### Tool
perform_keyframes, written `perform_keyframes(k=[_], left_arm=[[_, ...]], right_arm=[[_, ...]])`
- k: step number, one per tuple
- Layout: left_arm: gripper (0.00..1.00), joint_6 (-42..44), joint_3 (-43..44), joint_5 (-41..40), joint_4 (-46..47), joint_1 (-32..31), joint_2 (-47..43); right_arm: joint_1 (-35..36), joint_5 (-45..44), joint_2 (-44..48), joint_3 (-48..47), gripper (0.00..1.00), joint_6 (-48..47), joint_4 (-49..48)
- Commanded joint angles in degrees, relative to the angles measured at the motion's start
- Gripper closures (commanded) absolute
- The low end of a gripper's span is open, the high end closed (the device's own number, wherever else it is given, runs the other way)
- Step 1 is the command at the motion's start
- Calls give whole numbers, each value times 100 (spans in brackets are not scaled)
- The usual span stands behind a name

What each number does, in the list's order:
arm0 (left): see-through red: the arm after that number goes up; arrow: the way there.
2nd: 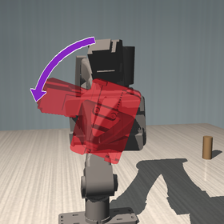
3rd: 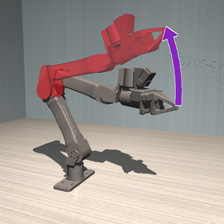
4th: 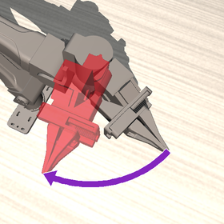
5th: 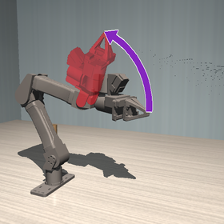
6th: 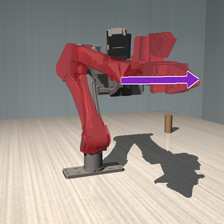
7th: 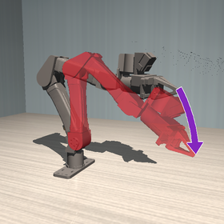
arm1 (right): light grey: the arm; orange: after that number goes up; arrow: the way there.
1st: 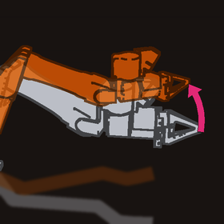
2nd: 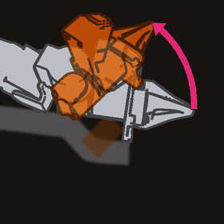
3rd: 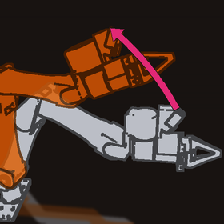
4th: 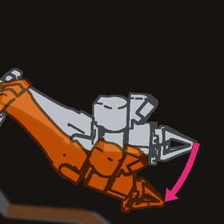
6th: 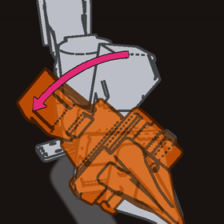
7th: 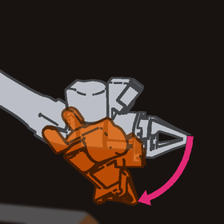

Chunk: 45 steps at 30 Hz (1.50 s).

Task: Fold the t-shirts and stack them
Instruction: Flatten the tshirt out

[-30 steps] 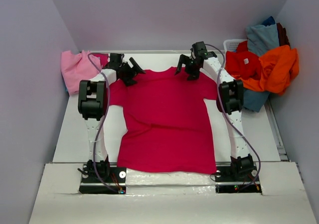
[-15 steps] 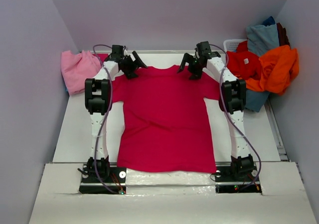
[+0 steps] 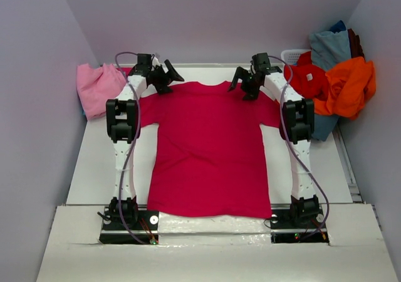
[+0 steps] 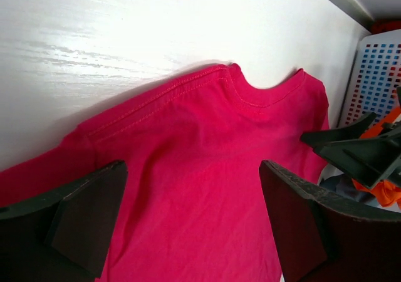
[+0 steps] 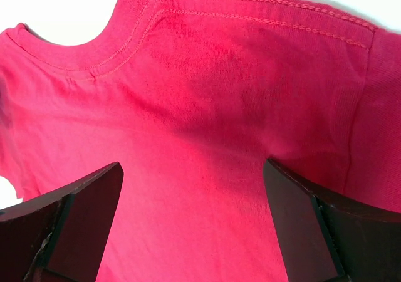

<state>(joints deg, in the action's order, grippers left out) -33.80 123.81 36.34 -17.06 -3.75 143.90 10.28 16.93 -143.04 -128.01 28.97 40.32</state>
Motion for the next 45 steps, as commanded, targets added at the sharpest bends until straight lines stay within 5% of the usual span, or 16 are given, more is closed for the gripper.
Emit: perform_keyframes(k=[1,17,31,37,45], left_arm=[[1,-153,363,567,335,111,112],[1,49,-2043,111,1178,-240,-1863],[1,181,-2483,-618,230,-653,-3025],[1,-47,-3748,-882,518,-653,-3945],[1,-750,-6253,-900,1600,-1321,-5476]], right_arm=[[-149,-357,-13,-172,0,-243,248],[-149,30,892,689,0,-313,-270],[70,-120,1885,1135,0,-392,389],[132,-85,2369,2069,0,-435,134],[185,126,1412,753,0,-612,644]])
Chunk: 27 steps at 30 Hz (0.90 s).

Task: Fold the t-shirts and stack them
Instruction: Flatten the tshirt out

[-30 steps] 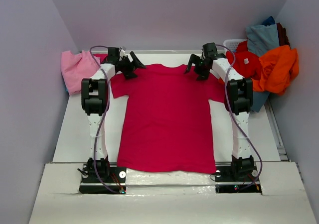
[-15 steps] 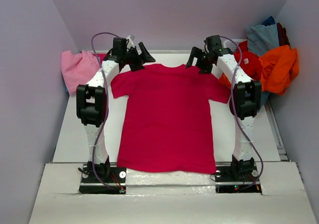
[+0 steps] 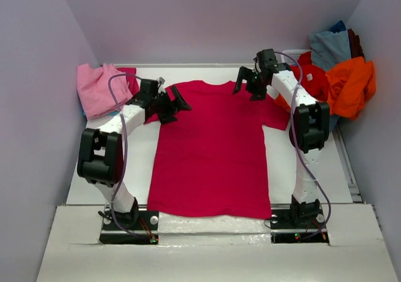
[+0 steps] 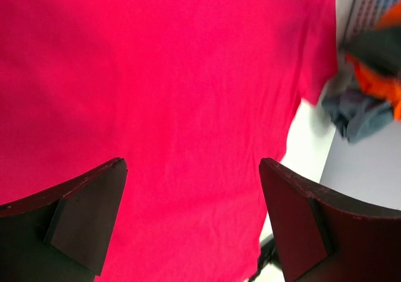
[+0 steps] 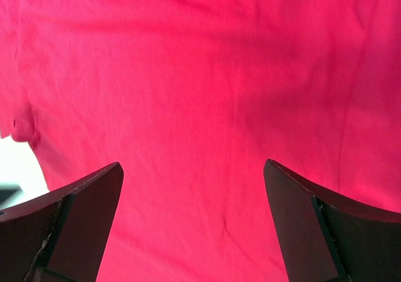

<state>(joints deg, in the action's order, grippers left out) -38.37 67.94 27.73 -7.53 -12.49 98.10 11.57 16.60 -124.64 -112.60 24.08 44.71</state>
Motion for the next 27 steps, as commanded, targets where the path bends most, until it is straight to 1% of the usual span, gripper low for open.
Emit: perform_keyframes(k=[1,2,3,6,7,8,10,11,12,13,14,15,18,19,21,27], left_arm=[[1,-424,-903,-4,917,-569,-1203],[1,-556,-1410,66,1129,-640,-1371],[1,-653,-1607,75,1296,-736,-1495],[1,-724,-2003,-109,1359,-1246,-1838],[1,-838,-2100,-188,1412,-1369,-1978],[1,-908,-2371,-189,1490,-1605,-2058],[1,-1067,-2662,-241,1736,-1835,-2198],[1,-1241,-2950,-259,1833,-2062,-2321],[1,-1313,-3093,-276,1921,-2064,-2357],[1,-1392,-3198,-320,2000,-2317,-2383],[1,-1497,-3374,-399,2166,-2432,-2375],[1,-1533,-3436,-417,2299,-2625,-2340],[1,-1708,-3577,-417,2554,-2863,-2112],[1,-1726,-3586,-495,2616,-3056,-2059],[1,-1814,-3586,-549,2730,-3232,-1945],[1,-2086,-3604,-575,3038,-3883,-1690]], right_arm=[[56,238,-491,-860,0,-88,161],[108,282,-622,-921,0,-61,126],[108,317,-684,-957,0,-43,82],[170,449,-938,-1123,0,36,-120],[239,493,-1018,-1324,0,45,-138],[292,502,-1114,-1431,0,45,-129],[293,519,-1352,-1607,0,45,-155],[354,528,-1413,-1712,0,45,-190],[354,528,-1466,-1739,0,62,-225],[354,563,-1519,-1766,0,80,-278],[407,677,-1580,-1766,0,123,-426],[407,730,-1616,-1792,0,159,-497],[538,854,-1800,-2028,0,229,-612],[591,897,-1853,-2099,0,220,-612],[644,933,-1976,-2266,0,203,-612],[697,1064,-2169,-2310,0,185,-762]])
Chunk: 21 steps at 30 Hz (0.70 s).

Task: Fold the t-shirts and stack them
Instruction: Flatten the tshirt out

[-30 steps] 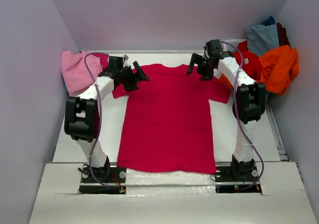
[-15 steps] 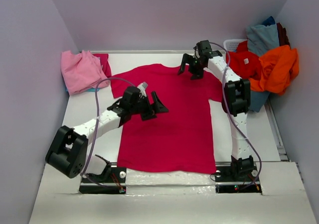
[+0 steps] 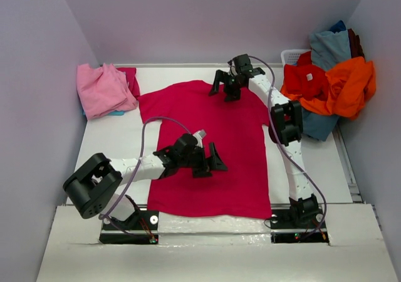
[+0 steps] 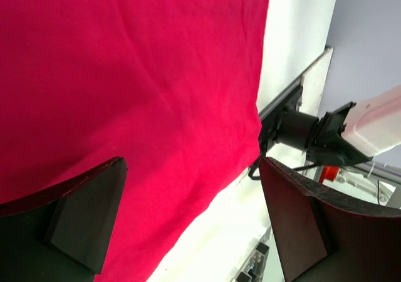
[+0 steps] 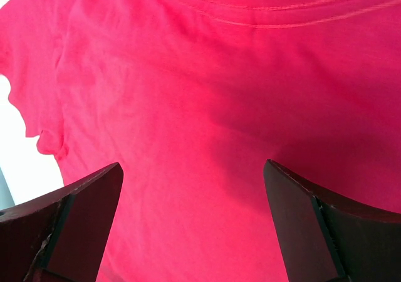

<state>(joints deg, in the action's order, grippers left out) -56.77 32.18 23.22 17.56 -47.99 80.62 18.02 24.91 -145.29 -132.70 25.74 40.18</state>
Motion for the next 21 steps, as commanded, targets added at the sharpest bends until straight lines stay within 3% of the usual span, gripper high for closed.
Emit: perform_keyframes(k=[1,7,21], left_arm=[[1,-290,-28,-160,564,-430,68],[1,-606,86,-283,687,-1185,243],[1,-940,-176,33,1214,-1318,929]], right_arm=[[52,260,-209,-326,0,2,-301],[105,375,-508,-546,0,19,-318],[105,-258,-570,-537,0,-244,-37]])
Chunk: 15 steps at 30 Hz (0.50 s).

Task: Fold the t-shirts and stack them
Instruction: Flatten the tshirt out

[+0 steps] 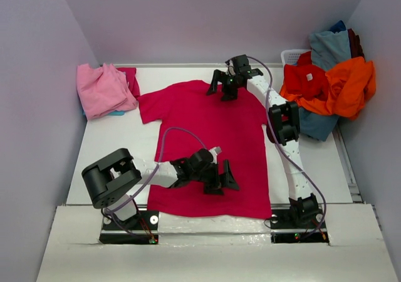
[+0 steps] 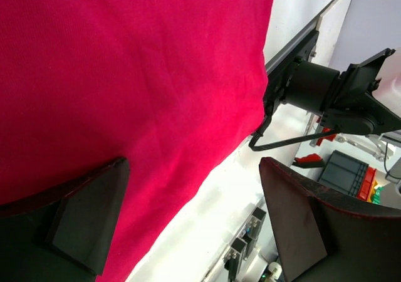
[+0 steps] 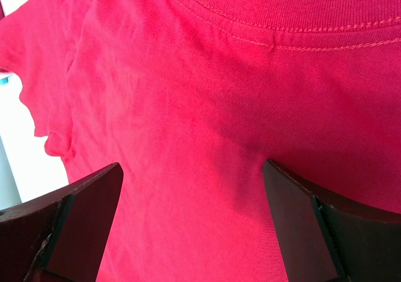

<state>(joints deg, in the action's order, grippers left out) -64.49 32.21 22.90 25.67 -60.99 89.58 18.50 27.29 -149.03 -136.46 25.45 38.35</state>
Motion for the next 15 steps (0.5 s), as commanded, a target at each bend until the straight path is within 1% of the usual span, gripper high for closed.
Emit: perform_keyframes(k=[1,6,10,12,15], left_arm=[[1,-204,-223,40,430,-18,7],[1,-354,-557,-110,377,-71,-379],[1,-389,-672,-224,132,-71,-731],[1,-380,-707,-312,26,-71,-968],[1,-328,-733,-347,-202,131,-1276]], right_arm=[[57,-531,-188,-161,0,-234,208],[-233,-699,-179,-170,0,12,401],[-540,-725,-118,-30,0,171,524],[-541,-970,5,49,0,100,568],[-663,-1392,172,278,0,118,656]])
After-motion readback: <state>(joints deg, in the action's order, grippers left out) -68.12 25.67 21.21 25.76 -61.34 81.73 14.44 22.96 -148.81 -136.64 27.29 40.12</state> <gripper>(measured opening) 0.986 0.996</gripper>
